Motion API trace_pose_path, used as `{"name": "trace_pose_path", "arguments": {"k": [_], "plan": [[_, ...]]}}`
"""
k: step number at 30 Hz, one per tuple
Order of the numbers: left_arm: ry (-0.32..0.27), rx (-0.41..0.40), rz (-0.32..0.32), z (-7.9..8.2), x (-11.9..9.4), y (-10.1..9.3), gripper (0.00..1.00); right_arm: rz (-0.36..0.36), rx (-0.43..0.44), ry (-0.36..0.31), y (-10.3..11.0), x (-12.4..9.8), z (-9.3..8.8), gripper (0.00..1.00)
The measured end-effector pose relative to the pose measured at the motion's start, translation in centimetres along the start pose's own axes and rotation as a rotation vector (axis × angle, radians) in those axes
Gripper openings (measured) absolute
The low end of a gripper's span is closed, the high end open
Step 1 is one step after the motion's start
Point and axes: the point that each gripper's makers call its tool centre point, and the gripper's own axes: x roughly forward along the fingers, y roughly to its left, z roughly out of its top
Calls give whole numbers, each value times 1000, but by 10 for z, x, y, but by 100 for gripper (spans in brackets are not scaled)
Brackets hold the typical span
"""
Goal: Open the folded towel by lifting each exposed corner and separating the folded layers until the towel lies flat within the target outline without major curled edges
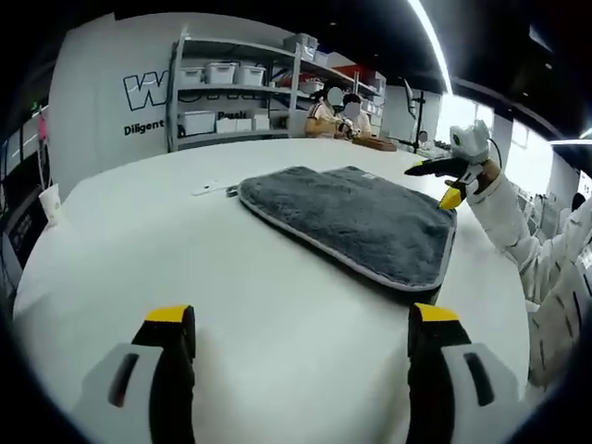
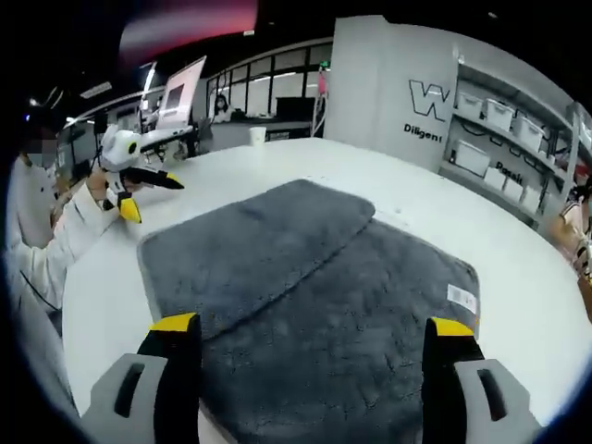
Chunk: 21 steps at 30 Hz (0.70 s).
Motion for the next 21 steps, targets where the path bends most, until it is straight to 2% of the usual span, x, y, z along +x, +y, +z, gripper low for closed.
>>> {"name": "trace_pose_path", "arguments": {"k": [4, 6, 7, 10, 13, 15, 19, 21], "plan": [[-17, -12, -18, 5, 5, -5, 88, 8, -11, 39, 4, 7, -11, 99], [-11, 33, -5, 6, 9, -7, 88, 0, -10, 59, 3, 12, -17, 99], [-12, 28, -14, 8, 12, -10, 88, 39, -29, 89, 10, 11, -23, 99], [-38, 2, -49, 14, 16, -19, 86, 44, 1, 37, 10, 7, -14, 99], [-41, 6, -45, 18, 23, -22, 82, 44, -3, 17, 10, 2, -9, 99], [-53, -43, -35, 21, 28, -23, 81, 51, 1, 15, 11, 0, -11, 99], [-58, -51, -15, 24, 37, -25, 73, 70, 40, -41, 15, -3, 0, 99], [-68, -89, -2, 26, 42, -27, 73, 93, 37, -48, 20, -4, 3, 99]]}}
